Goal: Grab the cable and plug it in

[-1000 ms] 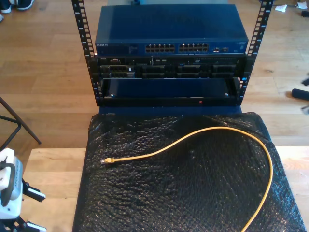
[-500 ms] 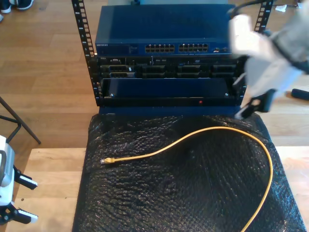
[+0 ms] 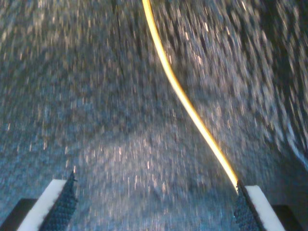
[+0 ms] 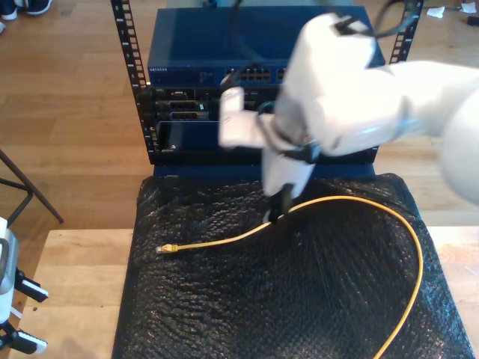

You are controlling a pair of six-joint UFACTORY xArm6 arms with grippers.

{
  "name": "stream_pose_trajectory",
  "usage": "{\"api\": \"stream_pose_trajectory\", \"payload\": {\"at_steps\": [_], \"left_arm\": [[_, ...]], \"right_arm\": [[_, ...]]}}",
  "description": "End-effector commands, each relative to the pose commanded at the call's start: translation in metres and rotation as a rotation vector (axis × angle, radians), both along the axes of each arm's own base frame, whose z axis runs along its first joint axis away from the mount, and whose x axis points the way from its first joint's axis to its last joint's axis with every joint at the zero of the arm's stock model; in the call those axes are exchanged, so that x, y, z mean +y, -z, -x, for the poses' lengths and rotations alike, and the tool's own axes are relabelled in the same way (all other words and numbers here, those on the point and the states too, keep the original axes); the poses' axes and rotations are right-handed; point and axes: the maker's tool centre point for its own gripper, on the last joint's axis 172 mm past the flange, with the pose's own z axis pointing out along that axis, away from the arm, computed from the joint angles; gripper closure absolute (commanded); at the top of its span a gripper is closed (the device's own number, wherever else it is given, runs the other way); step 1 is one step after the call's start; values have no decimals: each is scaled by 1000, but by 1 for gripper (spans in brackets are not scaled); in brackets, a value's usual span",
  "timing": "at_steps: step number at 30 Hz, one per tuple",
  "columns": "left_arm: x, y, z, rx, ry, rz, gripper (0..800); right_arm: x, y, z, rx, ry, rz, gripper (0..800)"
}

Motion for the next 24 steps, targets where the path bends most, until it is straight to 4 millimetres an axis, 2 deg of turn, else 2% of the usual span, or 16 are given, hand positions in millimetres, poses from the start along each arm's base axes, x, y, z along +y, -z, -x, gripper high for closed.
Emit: {"api": "stream_pose_trajectory", "payload": {"at_steps": [7, 10, 14, 16, 24], "left_arm": [[-1, 1, 1, 4, -5, 3, 0], [-1, 1, 1, 4, -7, 3, 0], [0, 1, 1, 4, -8, 3, 0], [0, 1, 1, 4, -8, 3, 0], [0, 1, 1, 4, -8, 3, 0]], "right_arm": [[38, 30, -15, -40, 27, 61, 40], [58, 45, -11, -46, 21, 96, 39], [76, 61, -13, -79, 7, 153, 40], [83, 66, -16, -91, 9, 169, 60], [109, 83, -4, -86, -40, 182, 145]]}}
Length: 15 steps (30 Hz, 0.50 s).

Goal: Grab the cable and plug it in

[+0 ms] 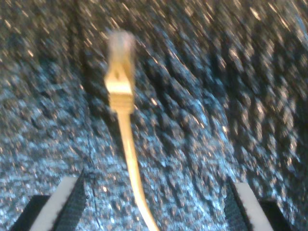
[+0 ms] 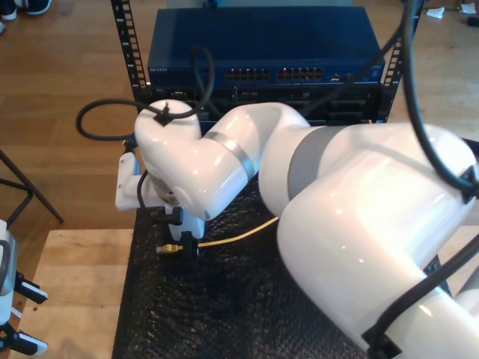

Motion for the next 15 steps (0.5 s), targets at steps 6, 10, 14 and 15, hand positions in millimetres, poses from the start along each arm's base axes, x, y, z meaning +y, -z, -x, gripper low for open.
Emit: {"api": "stream_pose_trajectory", "payload": {"at_steps": [6, 10, 14, 15], "left_arm": [[-2, 2, 2, 6, 0, 5, 0], [-3, 3, 3, 8, 0, 7, 0], [-3, 3, 3, 8, 0, 7, 0], [-3, 3, 3, 8, 0, 7, 0]], "right_arm": [[7, 5, 0, 2, -5, 2, 217], [9, 5, -1, 3, -1, -2, 295], [9, 6, -1, 3, -2, -2, 338], [9, 7, -1, 4, -2, -1, 341]]}}
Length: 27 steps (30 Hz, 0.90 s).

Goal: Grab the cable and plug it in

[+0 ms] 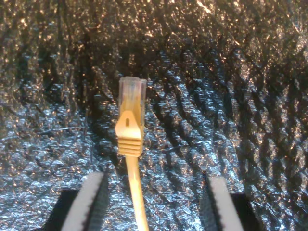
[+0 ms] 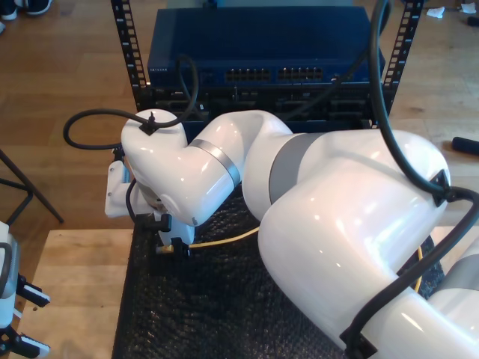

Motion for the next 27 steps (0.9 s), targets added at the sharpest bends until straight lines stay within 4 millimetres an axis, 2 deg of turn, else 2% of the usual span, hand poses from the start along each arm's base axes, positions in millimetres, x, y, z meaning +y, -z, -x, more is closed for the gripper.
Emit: {"api": "stream_pose_trajectory", "payload": {"at_steps": [3, 8, 17, 23, 27], "left_arm": [[0, 0, 0, -1, 1, 0, 0], [0, 0, 0, 0, 1, 1, 0], [0, 0, 0, -1, 1, 0, 0], [0, 0, 0, -1, 1, 0, 0], [0, 0, 0, -1, 1, 0, 0]], "right_arm": [[0, 4, 1, 5, 1, 3, 407], [7, 0, 1, -1, -7, -4, 416], [17, 11, 9, 9, -29, 6, 419], [19, 14, 10, 11, -37, 11, 464], [19, 14, 10, 11, -37, 11, 557]]}}
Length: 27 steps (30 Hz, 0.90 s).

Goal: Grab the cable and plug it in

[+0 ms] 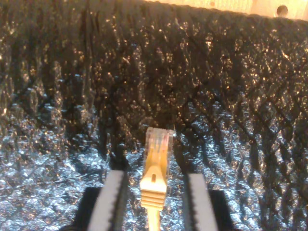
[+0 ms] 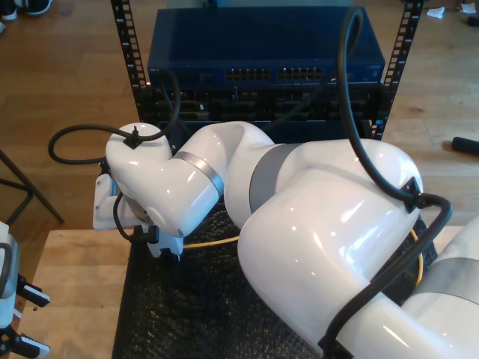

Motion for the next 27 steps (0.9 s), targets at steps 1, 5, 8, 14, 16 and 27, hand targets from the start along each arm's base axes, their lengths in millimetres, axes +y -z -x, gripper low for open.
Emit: {"api": "stream_pose_trajectory", "payload": {"at_steps": [1, 5, 8, 14, 16, 27], "left_arm": [[0, 0, 0, 0, 0, 0, 0], [0, 0, 0, 0, 0, 0, 0], [0, 0, 0, 0, -2, -1, 0], [0, 0, 0, -1, -1, -1, 0], [0, 0, 0, 0, -2, -1, 0], [0, 0, 0, 1, -2, 0, 0]], "right_arm": [[0, 0, 0, 0, 0, 0, 556], [-1, 2, 1, 3, -2, 4, 505], [-3, 4, 3, 7, -1, 8, 505], [-4, 4, 5, 9, -3, 10, 505], [-3, 3, 4, 8, -3, 9, 519], [1, 0, 7, 4, -12, 7, 574]]}}
